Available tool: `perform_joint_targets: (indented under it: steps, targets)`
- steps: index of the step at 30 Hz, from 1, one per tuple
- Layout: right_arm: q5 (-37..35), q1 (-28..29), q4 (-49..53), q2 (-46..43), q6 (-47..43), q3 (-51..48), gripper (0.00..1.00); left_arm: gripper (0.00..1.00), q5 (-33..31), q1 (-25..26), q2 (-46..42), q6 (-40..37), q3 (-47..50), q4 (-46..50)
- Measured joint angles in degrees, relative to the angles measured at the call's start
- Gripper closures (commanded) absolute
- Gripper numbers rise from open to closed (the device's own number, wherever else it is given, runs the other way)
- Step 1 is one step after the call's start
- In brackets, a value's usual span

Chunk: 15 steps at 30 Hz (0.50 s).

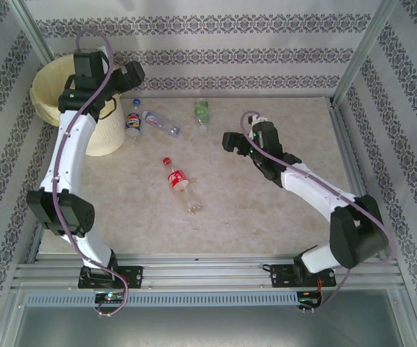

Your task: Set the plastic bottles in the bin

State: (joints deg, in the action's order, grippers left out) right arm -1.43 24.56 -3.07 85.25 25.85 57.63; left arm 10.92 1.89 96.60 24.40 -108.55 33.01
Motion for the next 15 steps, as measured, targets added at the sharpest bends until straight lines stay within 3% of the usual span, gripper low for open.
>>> perform_joint_targets:
  steps: [11,15]
  targets:
    - [3.8,-0.1,9.2,23.4,3.7,24.6,0.05,0.00,3.0,4.0,-9.9,5.2,19.0,-7.6]
    - [5.9,0.0,15.1,34.2,5.4,37.6,0.07,0.00,2.8,4.2,-11.6,7.0,24.1,-9.5]
